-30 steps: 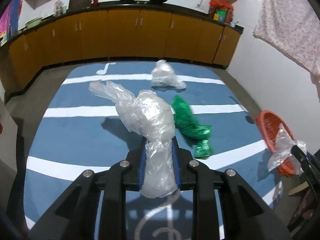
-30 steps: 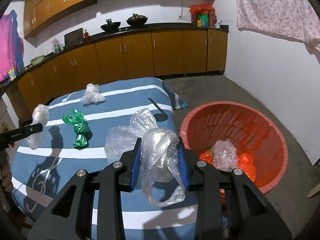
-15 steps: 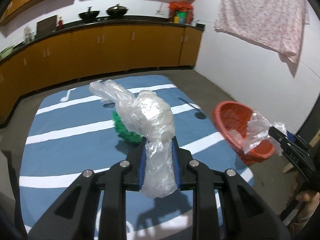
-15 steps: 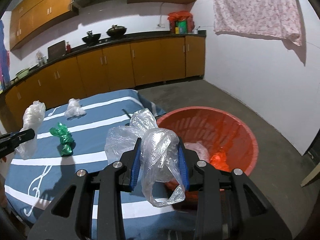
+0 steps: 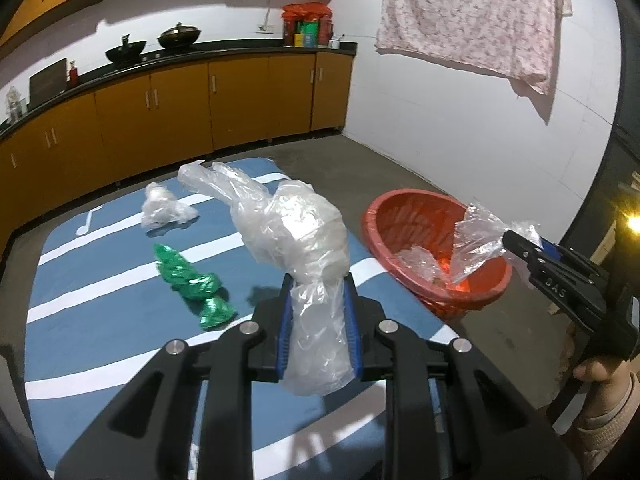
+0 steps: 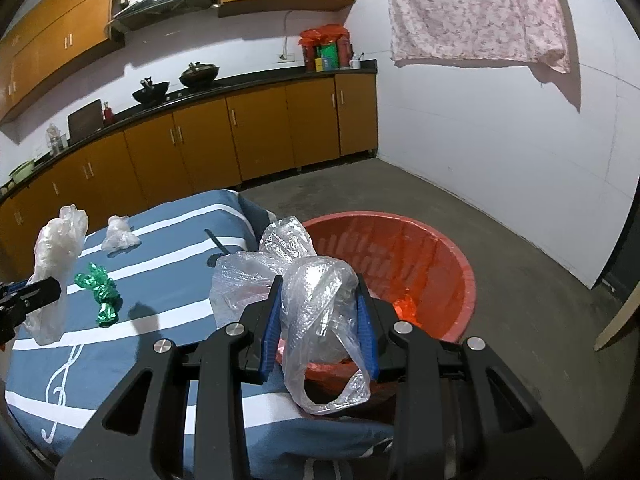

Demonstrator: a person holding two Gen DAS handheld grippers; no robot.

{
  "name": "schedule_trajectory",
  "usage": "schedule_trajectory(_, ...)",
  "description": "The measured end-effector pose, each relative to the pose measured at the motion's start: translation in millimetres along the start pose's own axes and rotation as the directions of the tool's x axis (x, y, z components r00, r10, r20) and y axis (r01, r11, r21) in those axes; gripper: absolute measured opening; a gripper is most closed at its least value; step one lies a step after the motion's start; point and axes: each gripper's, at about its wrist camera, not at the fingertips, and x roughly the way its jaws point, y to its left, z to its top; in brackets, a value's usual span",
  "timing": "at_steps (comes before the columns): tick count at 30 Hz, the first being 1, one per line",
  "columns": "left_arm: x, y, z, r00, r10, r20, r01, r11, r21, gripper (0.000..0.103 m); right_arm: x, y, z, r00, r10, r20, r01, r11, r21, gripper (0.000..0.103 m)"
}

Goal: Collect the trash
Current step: 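Carry both clear bags over the orange basket and release them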

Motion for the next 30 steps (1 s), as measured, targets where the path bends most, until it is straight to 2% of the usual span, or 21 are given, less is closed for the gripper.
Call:
schedule_trajectory(19,21.1,-33.6,6.2,0.994,-0.113,-0.008,0.113,0.991,0.070,0.024,2.2,-23.3,7.3,0.997,-0.072,0.033,0.070,0.996,0.061,0.034)
schedule_trajectory(26,38.0,-54.2,21.8,0.986,-0.165,0.018,0.163,0.983,0.082,0.024,11.1,-35.1,22.6,0.993,-0.099,0.061,0.092,0.990,0.102,0.034)
schedule_trajectory(30,56.0,-67.4,26.3,0.979,-0.205,0.006,0.204,0.976,0.076,0.024,19.1,-43.0,26.8,0.992,-0.114,0.061,0.106,0.987,0.123,0.034)
